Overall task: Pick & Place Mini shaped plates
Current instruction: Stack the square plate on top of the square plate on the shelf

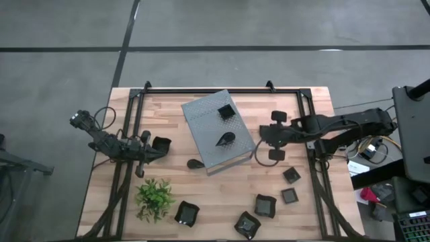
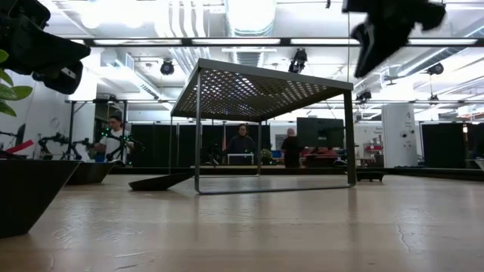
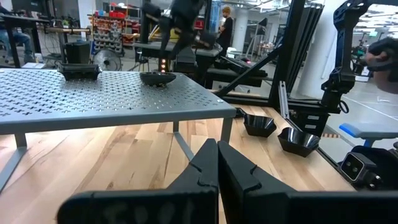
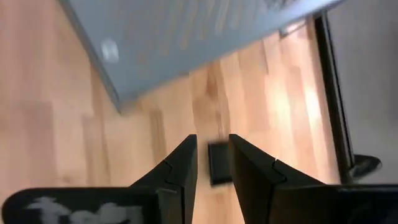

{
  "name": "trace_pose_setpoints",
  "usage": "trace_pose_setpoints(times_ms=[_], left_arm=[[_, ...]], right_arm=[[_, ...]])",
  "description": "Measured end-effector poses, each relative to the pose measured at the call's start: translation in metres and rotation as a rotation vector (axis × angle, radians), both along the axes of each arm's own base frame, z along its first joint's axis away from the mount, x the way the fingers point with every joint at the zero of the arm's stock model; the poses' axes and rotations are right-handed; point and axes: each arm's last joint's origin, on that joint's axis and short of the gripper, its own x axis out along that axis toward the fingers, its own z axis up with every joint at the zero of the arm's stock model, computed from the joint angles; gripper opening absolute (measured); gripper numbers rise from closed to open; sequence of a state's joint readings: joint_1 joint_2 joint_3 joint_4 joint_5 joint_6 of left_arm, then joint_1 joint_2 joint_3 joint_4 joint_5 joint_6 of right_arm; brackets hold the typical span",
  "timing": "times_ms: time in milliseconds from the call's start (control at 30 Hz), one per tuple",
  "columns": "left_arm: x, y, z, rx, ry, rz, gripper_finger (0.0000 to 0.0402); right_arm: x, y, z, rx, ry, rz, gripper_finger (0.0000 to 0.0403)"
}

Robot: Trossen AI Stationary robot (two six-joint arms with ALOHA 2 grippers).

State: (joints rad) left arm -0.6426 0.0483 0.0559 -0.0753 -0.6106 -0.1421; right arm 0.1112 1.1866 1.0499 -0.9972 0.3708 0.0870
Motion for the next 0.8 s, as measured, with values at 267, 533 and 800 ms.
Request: trace_pose_setpoints(times_ms=[267, 533, 800], left_arm=[[0.000, 0.000, 0.000, 0.000, 0.000, 0.000, 0.0000], [0.000, 0.000, 0.000, 0.000, 0.000, 0.000, 0.0000], [0.000, 0.000, 0.000, 0.000, 0.000, 0.000, 0.0000]], right_arm=[[-0.003, -0.001, -0.039, -0.049, 0.054, 0.019, 0.0072], [-0.009, -0.009, -0.071, -0.115, 0.076, -0.038, 0.0072], [-0.011, -0.014, -0.094, -0.125, 0.064, -0.035, 0.0089]])
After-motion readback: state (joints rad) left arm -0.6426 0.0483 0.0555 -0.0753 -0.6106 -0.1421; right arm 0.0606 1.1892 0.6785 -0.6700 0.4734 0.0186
